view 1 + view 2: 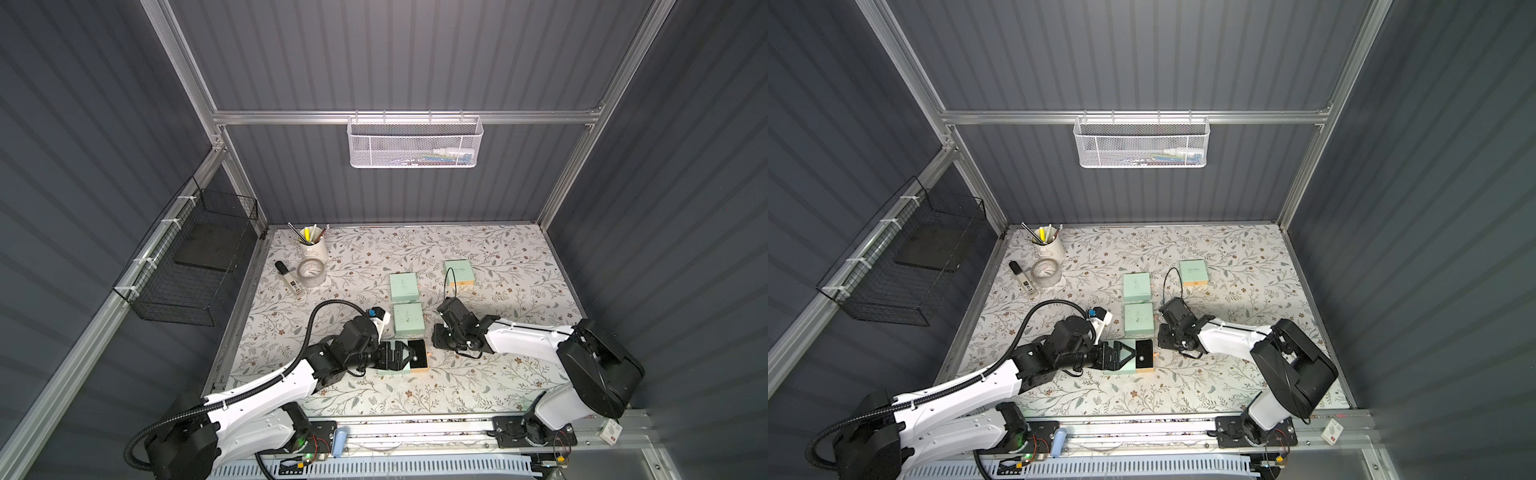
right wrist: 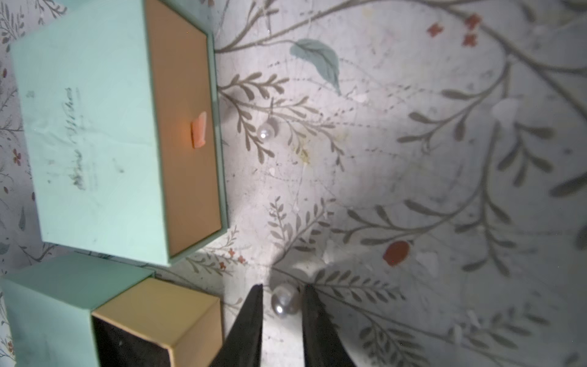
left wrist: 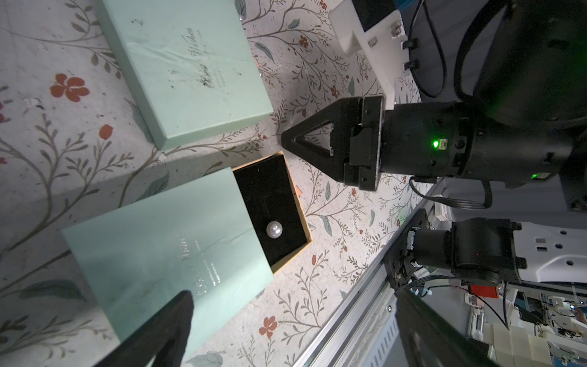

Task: Take out the earrings from the drawer-style jewelry box
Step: Place the earring at the center of the board, then pick up the earring from the drawer.

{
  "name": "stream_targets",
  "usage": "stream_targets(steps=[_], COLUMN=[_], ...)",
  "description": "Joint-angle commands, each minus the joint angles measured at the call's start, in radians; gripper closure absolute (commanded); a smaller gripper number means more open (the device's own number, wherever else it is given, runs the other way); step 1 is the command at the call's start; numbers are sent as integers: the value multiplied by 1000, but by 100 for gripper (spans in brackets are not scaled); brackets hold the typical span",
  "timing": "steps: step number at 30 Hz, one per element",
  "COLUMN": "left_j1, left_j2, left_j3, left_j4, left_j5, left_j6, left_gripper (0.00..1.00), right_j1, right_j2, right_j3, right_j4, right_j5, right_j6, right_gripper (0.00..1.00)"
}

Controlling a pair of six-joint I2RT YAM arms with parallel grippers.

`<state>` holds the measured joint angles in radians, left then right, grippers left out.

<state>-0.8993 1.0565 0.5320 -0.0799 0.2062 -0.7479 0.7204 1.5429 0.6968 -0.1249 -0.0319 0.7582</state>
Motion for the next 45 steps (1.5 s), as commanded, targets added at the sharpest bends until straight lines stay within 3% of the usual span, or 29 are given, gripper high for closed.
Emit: stream_targets(steps=[1,12,19,28,45], left_j1=[5,6,5,5,6], left_j2=[10,14,-38,-116,-130], left_j3=[13,10,-8,-35,-42], left_j4=[11,16,-28,-83,-92], left_j5=[-4,-5,-59,-125,-131], left_j6=[15,16,4,-11,-7], left_gripper=[0,0,0,0,0], right_j1=[-2,10,133,238,243], right_j2=[-27,-168,-237,-133,-6], right_j3=[-25,-23,46,132,187], right_j4=[-28,-84,-190,-229,-225], right_j5=[-1,-10,26,12,-34], right_j6=[-4,-20,-39,-39,-33], right_gripper=[74,70,70,71,72])
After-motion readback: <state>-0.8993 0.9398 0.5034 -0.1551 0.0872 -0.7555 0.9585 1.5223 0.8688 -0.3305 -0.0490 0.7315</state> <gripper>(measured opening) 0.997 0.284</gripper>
